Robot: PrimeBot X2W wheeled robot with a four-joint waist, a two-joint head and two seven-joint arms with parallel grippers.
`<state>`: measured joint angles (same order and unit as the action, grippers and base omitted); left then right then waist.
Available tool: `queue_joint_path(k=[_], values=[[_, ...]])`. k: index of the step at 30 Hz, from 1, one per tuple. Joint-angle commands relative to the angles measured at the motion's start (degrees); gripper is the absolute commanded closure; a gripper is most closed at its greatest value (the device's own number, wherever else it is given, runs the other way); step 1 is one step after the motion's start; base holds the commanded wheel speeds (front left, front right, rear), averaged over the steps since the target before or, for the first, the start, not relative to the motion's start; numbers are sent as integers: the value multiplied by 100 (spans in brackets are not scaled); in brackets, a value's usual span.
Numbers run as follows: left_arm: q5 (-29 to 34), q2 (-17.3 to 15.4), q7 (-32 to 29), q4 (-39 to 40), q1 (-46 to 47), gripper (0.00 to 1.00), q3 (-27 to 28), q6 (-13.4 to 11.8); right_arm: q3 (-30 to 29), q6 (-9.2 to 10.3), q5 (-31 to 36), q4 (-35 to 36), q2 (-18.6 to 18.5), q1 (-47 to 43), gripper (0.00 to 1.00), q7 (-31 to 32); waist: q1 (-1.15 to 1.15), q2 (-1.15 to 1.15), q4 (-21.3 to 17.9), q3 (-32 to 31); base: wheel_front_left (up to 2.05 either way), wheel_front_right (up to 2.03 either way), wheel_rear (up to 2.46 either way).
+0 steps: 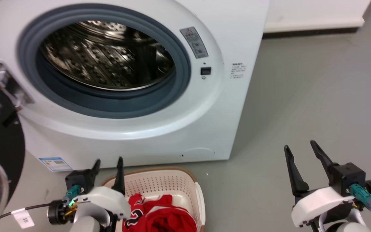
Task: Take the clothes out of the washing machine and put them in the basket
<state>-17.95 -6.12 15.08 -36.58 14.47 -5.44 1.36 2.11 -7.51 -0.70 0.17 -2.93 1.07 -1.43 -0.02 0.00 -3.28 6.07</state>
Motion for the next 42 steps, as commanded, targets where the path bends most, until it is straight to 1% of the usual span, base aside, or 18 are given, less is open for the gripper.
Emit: queue_joint_path(k=[1,4,9,13,17,22,25,42], values=[[130,35,13,338,-149,0,59,-77,-43,4,29,63,10,-137,0,29,2,0,171,-244,0,0,0],[383,23,14,1088,-272,0,139,-165,-106,5,32,126,9,-238,0,80,2,0,232,-375,0,0,0],[716,-59,13,2122,-570,0,226,-223,-159,4,50,229,9,-386,0,142,2,0,292,-561,0,0,0],[907,-140,13,2686,-871,0,205,-266,-207,4,62,279,10,-508,0,181,2,0,296,-688,0,0,0],[1030,-186,-2,3024,-1216,0,141,-340,-264,4,92,320,10,-636,0,199,2,0,276,-803,0,0,0],[1049,-198,-152,3266,-1561,0,119,-427,-280,4,83,351,10,-757,0,226,2,0,261,-900,0,0,0],[975,-229,-266,3284,-1775,0,128,-433,-279,4,61,382,10,-847,0,233,2,0,264,-942,0,0,0],[886,-252,-367,3349,-1881,0,67,-492,-234,4,-29,371,10,-783,0,187,2,0,319,-921,0,0,0]])
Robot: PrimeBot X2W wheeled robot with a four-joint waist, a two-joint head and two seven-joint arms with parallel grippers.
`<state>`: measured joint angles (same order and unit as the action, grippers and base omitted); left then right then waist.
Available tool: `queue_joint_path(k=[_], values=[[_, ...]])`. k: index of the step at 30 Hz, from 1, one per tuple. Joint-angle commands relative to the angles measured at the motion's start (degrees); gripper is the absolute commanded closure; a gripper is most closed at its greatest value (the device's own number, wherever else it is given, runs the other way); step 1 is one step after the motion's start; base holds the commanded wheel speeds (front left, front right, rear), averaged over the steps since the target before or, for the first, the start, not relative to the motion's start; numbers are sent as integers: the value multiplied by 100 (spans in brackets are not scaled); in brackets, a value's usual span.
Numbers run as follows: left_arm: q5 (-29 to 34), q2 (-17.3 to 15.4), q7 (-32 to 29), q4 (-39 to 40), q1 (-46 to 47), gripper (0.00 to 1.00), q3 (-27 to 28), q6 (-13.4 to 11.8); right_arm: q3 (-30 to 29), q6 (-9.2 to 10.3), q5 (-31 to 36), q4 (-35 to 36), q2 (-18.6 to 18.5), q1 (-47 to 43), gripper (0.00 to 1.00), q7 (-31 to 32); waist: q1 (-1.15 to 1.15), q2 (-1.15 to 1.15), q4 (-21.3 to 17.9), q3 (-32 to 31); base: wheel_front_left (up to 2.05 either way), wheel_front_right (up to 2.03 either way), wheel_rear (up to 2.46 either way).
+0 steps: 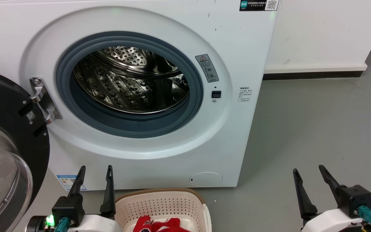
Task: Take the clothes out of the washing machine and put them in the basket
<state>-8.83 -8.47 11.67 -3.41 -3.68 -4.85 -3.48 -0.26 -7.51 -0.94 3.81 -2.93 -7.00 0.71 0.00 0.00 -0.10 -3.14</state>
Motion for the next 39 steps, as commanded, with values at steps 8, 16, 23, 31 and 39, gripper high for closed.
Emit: queue_joint_path(k=[8,16,23,31,39], values=[[-44,-72,-31,38,-48,0,-9,-31,28,4,-47,-31,9,34,0,-58,0,0,4,16,0,0,0],[-215,8,-102,-158,-11,100,5,18,52,-2,-206,-177,1,-36,100,-55,0,0,10,28,0,0,0],[-1016,61,-283,-252,99,100,125,123,36,-2,-1162,-330,-54,106,100,-31,0,0,10,45,0,0,0],[-1843,114,-445,-326,197,100,231,234,25,-1,-2117,-501,-99,265,100,-11,0,0,10,65,0,0,0],[-2600,166,-599,-406,296,100,331,335,5,-1,-2978,-647,-131,390,100,14,0,0,10,85,0,0,0]])
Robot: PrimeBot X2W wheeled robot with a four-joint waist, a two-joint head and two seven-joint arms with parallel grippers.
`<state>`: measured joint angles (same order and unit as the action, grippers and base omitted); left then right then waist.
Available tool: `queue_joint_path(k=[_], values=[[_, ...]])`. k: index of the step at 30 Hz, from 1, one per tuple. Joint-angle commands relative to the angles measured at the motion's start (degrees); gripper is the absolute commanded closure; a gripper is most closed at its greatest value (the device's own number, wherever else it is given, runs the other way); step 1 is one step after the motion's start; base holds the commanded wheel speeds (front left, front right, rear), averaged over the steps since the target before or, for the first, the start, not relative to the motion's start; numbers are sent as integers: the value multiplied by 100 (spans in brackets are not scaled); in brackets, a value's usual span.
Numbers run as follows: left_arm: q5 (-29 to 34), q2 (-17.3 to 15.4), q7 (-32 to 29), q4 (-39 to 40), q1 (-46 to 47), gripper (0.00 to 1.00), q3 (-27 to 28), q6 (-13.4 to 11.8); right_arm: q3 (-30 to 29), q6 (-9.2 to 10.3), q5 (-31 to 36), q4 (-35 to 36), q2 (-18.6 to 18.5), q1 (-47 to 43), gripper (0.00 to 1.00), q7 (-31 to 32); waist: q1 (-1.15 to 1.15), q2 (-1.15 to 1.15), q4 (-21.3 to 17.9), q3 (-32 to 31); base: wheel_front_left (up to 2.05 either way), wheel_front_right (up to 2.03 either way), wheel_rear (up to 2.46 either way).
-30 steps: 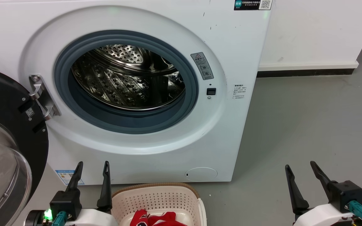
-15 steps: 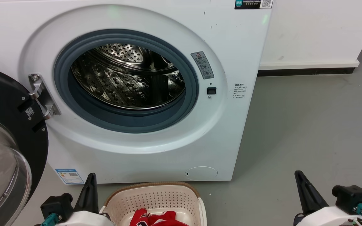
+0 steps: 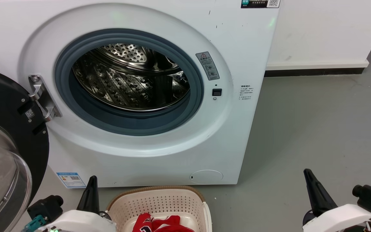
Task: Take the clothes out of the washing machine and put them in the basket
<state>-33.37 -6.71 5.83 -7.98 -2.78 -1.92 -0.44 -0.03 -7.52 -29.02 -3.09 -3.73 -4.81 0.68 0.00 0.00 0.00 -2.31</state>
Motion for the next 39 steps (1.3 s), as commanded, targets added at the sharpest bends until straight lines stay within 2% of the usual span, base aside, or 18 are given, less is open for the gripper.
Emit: queue_joint_path(k=[1,21,39], values=[[-235,-3,-34,41,217,100,50,45,-21,0,-272,25,-54,187,100,18,0,0,0,4,0,0,0],[-1833,103,-372,-138,429,100,279,263,-95,1,-2071,-281,-95,464,100,94,0,0,0,53,0,0,0],[-2958,183,-618,-264,571,100,441,412,-176,2,-3313,-503,-103,649,100,166,0,0,0,95,0,0,0]])
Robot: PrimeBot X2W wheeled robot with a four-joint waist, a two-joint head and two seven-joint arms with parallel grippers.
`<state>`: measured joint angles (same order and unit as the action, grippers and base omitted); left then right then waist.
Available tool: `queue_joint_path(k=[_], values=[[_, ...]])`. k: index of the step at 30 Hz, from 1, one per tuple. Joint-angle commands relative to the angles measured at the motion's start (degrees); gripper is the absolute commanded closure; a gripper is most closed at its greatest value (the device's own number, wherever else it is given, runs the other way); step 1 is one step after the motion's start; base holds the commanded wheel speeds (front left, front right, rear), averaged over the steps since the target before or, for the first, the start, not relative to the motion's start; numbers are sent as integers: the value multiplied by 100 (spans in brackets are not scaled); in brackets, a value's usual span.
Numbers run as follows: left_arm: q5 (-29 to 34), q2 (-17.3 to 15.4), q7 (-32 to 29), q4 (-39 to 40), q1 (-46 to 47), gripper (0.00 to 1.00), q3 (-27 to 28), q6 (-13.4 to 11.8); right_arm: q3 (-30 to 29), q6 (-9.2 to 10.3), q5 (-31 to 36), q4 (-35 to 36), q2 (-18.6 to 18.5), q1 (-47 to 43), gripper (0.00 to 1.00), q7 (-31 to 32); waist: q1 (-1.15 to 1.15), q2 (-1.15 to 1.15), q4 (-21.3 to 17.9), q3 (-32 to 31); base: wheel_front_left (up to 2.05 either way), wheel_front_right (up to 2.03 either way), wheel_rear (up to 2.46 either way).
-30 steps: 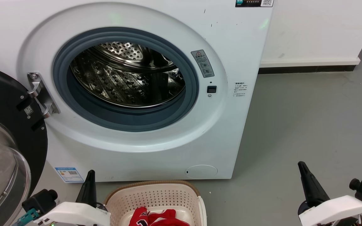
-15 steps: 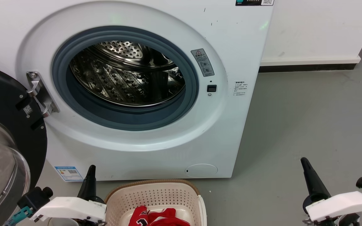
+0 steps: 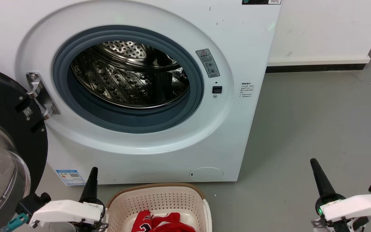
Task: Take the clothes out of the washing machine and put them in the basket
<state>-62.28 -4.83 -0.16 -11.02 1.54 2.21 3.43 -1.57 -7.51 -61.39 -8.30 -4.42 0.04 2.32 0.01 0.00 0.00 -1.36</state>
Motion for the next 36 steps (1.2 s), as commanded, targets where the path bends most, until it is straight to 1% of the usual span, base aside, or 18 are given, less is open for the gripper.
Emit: queue_joint_path(k=[1,15,36], values=[[-128,-1,-30,33,150,100,37,31,-27,1,-144,6,-34,178,100,7,0,0,0,2,0,0,0],[-926,61,-207,-62,253,100,149,140,-93,2,-1020,-154,-31,310,100,69,0,0,0,37,0,0,0],[-1957,122,-426,-187,388,100,303,280,-200,2,-2133,-363,-10,480,100,165,-1,0,0,88,0,0,0]])
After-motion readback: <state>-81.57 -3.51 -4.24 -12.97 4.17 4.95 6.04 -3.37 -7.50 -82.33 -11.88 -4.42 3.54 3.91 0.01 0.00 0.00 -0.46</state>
